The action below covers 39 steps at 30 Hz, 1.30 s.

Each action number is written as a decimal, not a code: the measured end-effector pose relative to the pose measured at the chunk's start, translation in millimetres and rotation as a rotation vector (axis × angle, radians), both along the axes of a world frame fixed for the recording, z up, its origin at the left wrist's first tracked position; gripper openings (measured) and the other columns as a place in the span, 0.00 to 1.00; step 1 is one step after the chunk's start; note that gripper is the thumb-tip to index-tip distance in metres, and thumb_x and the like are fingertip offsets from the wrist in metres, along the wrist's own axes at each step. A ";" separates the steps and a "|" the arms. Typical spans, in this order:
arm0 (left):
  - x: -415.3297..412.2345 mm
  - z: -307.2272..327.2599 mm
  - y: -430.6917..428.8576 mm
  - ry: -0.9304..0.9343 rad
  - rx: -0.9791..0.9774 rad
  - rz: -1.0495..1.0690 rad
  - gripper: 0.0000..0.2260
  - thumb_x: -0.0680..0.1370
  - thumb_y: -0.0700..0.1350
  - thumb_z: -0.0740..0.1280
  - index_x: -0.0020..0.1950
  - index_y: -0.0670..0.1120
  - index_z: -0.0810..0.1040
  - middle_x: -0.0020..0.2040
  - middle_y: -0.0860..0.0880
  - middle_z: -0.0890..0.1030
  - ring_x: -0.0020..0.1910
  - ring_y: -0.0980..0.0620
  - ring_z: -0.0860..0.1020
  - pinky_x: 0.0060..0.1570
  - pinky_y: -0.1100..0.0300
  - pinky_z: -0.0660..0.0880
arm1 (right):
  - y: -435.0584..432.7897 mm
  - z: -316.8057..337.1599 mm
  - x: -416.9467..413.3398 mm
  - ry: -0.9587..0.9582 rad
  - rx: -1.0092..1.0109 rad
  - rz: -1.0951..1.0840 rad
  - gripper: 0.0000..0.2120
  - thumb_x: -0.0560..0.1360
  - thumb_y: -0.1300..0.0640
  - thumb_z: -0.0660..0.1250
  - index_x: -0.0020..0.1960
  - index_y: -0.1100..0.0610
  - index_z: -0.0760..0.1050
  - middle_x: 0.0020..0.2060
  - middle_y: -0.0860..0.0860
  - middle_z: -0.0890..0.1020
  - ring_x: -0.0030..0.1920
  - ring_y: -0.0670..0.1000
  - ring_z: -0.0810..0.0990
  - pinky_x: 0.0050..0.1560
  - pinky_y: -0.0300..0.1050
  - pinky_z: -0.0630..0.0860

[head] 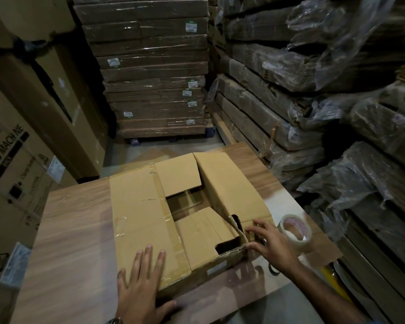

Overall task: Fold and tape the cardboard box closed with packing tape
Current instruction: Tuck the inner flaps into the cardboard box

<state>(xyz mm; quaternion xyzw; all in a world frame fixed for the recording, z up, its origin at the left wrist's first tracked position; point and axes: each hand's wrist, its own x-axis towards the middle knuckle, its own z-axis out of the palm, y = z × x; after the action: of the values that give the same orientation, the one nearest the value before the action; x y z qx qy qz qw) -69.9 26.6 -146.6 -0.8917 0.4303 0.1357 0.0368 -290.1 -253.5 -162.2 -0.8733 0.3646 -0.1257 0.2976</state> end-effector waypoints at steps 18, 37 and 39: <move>-1.5 4.4 -0.6 -0.033 -0.009 -0.021 0.51 0.63 0.81 0.39 0.73 0.51 0.68 0.70 0.43 0.73 0.67 0.44 0.66 0.47 0.37 0.75 | -2.8 25.6 8.7 0.275 -0.317 0.151 0.29 0.64 0.34 0.72 0.60 0.47 0.76 0.63 0.46 0.75 0.62 0.52 0.74 0.54 0.49 0.75; -1.5 5.1 -1.1 -0.019 -0.033 -0.021 0.53 0.63 0.82 0.40 0.79 0.51 0.54 0.71 0.43 0.72 0.67 0.44 0.66 0.48 0.36 0.74 | 13.8 11.1 6.9 -0.029 -0.239 -0.079 0.12 0.68 0.51 0.77 0.48 0.55 0.83 0.52 0.49 0.82 0.49 0.54 0.79 0.46 0.45 0.75; -2.0 5.3 -1.2 -0.019 -0.035 -0.018 0.52 0.63 0.81 0.40 0.79 0.51 0.53 0.71 0.42 0.72 0.67 0.44 0.66 0.47 0.36 0.74 | 17.4 5.9 4.0 -0.067 -0.213 -0.089 0.10 0.69 0.53 0.76 0.48 0.55 0.83 0.52 0.50 0.82 0.50 0.54 0.79 0.49 0.46 0.75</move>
<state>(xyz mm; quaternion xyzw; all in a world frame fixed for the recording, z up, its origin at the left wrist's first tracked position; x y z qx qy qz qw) -71.9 25.4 -141.3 -0.8896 0.4402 0.1192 0.0263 -286.1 -236.1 -156.4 -0.8782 0.3775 -0.2060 0.2093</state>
